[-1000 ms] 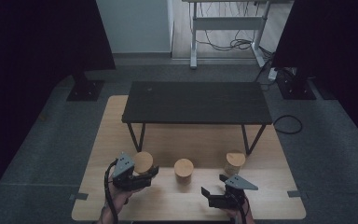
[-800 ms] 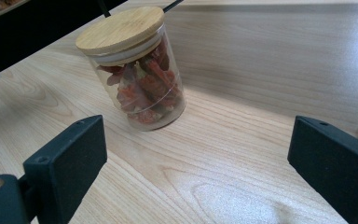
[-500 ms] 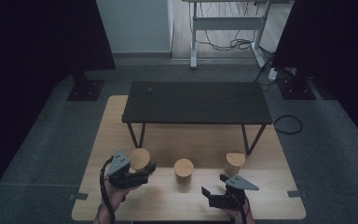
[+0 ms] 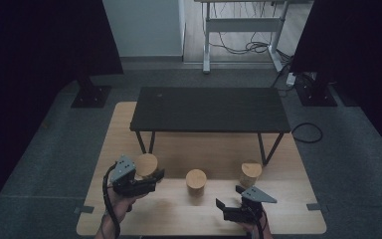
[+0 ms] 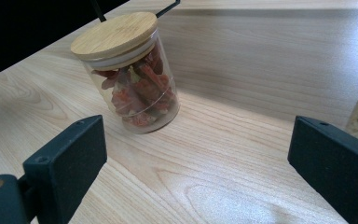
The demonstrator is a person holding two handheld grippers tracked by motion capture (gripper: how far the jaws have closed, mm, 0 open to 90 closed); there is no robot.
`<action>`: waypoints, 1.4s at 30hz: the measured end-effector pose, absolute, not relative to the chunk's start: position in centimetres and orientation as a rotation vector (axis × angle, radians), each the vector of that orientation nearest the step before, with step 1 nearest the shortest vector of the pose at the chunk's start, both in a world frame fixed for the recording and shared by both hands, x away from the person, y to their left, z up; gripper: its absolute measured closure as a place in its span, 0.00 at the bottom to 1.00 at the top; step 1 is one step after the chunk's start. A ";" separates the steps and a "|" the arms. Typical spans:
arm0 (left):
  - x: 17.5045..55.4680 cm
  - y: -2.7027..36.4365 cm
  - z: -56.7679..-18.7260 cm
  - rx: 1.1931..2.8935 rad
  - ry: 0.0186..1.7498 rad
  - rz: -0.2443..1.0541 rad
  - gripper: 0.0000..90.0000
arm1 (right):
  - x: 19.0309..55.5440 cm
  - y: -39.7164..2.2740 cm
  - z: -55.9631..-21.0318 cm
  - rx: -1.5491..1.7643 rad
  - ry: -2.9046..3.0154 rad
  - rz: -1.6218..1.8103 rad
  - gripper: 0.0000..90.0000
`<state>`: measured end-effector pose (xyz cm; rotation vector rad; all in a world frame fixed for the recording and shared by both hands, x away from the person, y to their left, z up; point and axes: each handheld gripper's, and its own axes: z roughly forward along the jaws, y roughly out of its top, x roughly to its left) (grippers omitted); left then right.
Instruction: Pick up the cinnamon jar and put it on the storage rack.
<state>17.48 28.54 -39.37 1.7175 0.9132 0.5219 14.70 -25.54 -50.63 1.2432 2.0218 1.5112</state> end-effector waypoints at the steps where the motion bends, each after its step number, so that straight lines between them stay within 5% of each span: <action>1: 17.5 28.5 -39.3 1.715 0.914 0.525 0.26 | 14.7 -25.5 -50.6 1.244 2.021 1.510 0.04; 42: 19.8 27.1 -35.7 1.690 0.928 0.534 0.26 | 14.7 -25.5 -50.5 1.225 2.038 1.498 0.04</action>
